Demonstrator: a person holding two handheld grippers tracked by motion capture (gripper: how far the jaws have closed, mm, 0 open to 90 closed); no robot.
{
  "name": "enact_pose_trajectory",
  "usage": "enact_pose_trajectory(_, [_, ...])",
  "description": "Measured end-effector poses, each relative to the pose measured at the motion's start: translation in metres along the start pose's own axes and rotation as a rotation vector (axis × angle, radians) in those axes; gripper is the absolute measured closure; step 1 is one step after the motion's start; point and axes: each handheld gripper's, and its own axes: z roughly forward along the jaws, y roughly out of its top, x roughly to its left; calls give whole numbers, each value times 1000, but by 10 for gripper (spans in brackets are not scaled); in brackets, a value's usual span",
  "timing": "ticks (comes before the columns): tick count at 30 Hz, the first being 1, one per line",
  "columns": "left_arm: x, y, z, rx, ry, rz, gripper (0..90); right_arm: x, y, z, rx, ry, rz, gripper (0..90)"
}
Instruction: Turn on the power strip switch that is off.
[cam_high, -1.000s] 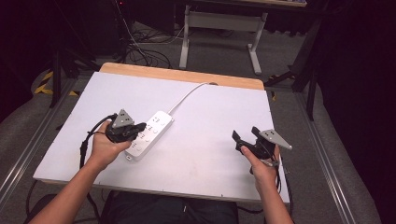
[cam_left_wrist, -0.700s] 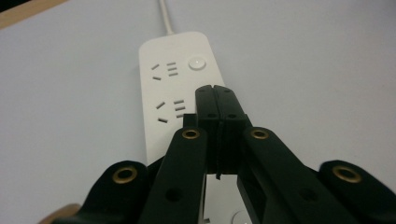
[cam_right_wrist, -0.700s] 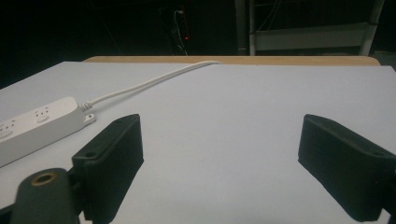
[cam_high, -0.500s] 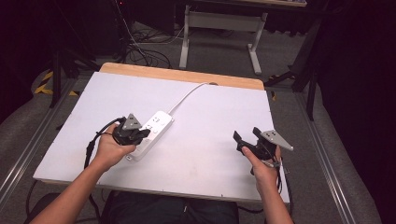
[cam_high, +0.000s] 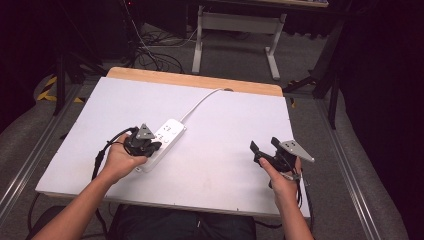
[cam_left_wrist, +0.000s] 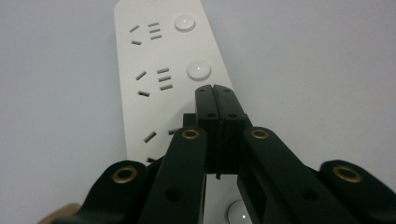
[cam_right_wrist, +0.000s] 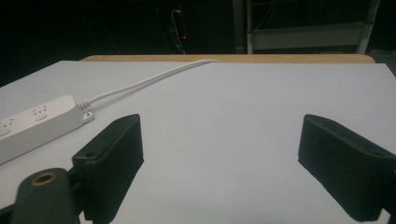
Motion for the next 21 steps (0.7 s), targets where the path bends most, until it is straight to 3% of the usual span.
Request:
enact_pose_trajectory(3, [-1,-1,1,-6,7,0,900,0,0,0,1,-2,1,145])
enact_pose_trajectory(5, [-2,-1,2,-14,-31,-15,900,0,0,0,-1,0,0,145])
enact_pose_trajectory(9, [-9,1,2,4,15,10,900,0,-1,1,5,-1,6,145])
enact_pose_trajectory(12, [-8,0,2,2,7,-2,900,1,-1,1,5,1,8,145])
enact_pose_trajectory(15, [-6,-1,3,21,115,31,900,1,-1,0,4,4,9,145])
enact_pose_trajectory(16, [-2,-2,2,6,71,-26,900,1,-1,0,3,3,10,145])
enact_pose_trajectory(18, [5,-6,-1,-3,9,-62,900,0,-1,0,2,3,14,145])
enact_pose_trajectory(19, [7,-7,-2,-4,-8,-68,900,0,-1,0,0,3,11,145])
enact_pose_trajectory(21, [5,-7,-3,-4,1,-50,900,0,0,0,-3,4,12,145])
